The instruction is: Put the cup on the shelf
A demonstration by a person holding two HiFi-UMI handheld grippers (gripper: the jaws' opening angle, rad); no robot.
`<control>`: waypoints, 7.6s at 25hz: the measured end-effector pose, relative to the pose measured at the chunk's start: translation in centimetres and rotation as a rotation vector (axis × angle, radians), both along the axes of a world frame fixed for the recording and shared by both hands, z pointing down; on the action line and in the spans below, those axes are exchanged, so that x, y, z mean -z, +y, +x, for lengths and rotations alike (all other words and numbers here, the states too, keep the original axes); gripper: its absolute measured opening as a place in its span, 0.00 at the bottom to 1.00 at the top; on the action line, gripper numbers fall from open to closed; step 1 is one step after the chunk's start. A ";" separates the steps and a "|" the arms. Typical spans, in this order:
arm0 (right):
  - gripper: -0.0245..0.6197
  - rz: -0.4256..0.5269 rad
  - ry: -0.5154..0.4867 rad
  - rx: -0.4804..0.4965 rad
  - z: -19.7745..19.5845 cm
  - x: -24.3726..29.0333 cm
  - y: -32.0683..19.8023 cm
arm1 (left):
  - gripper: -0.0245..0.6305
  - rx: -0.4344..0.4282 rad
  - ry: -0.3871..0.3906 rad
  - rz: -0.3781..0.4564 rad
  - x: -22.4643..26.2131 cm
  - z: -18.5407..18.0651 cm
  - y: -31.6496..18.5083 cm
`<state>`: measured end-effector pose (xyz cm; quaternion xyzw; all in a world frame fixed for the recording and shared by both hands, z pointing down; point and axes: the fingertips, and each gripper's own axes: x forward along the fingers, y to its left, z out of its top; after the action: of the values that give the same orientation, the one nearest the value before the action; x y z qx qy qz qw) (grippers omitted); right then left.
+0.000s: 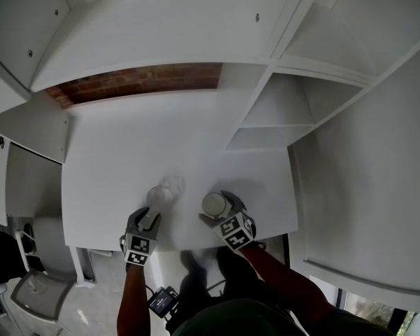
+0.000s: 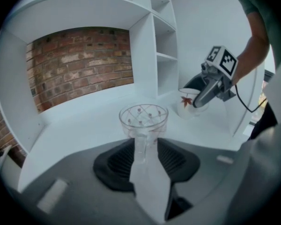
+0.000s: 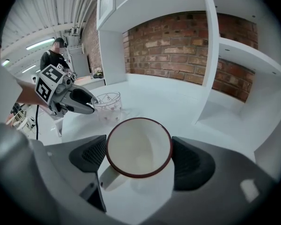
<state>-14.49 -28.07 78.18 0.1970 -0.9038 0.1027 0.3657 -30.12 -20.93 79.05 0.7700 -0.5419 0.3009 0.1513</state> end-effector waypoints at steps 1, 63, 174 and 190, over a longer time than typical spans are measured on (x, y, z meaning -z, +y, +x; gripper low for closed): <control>0.71 0.006 0.001 0.002 0.0 -0.1 -0.1 | 0.25 -0.001 -0.003 0.007 0.0 0.1 -0.1; 0.65 0.229 -0.147 -0.111 9.9 27.5 -3.3 | 0.12 -0.129 0.034 0.443 23.7 10.9 -4.7; 0.61 0.841 -0.433 -0.271 17.3 57.2 -26.4 | 0.20 0.063 -0.016 0.626 31.2 22.6 -23.8; 0.08 0.928 -0.564 -0.399 23.0 57.7 -16.4 | 0.07 0.031 -0.058 0.725 37.8 18.5 -16.0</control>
<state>8.47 -44.45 20.47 0.4683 -0.8622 -0.1887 -0.0406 -11.63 -36.92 41.24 0.7563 -0.6292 0.1086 -0.1424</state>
